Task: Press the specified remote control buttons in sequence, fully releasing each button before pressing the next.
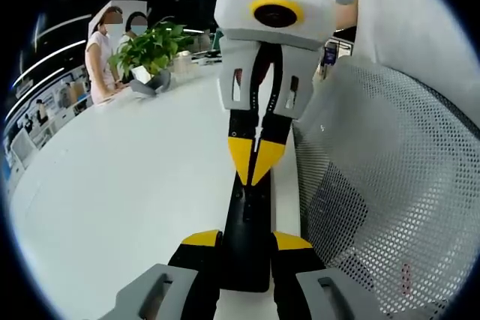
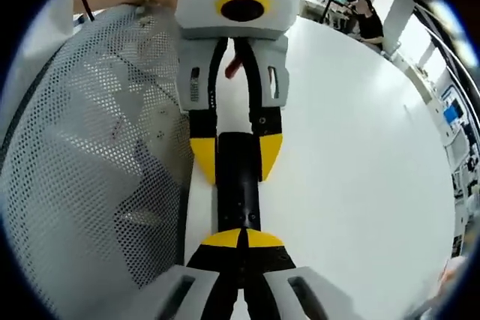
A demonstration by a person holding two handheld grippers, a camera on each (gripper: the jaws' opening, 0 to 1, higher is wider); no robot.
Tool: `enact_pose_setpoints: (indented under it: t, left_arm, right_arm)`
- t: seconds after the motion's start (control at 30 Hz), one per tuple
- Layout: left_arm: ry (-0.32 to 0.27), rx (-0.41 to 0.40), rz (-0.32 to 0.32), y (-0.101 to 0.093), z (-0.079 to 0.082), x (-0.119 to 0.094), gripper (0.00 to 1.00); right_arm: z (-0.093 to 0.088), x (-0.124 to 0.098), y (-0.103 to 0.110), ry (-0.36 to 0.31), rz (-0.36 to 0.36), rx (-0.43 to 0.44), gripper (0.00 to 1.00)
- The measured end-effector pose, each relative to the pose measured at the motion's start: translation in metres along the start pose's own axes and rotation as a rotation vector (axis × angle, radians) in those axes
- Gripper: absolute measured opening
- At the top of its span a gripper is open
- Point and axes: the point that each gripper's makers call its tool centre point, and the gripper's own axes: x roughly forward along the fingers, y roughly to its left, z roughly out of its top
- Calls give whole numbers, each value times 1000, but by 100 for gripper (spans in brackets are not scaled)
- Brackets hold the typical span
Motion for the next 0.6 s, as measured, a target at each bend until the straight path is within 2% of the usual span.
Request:
enact_pose_setpoints:
  t: [0.13, 0.23, 0.27, 0.43, 0.6]
  left_arm:
    - [-1, -2, 1, 0, 0, 0, 25]
    - [-3, -4, 2, 0, 0, 0, 25]
    - [-4, -4, 2, 0, 0, 0, 25]
    - [-6, -11, 1, 0, 1, -1, 25]
    - [-3, -6, 2, 0, 1, -1, 25]
  right_arm:
    - [0, -2, 1, -52, 7, -2, 0]
    - [2, -3, 1, -102, 33, 95, 0]
    - [1, -4, 0, -103, 35, 118, 0]
    - [-6, -6, -1, -62, 16, 96, 0]
    - [-10, -8, 0, -68, 17, 123, 0]
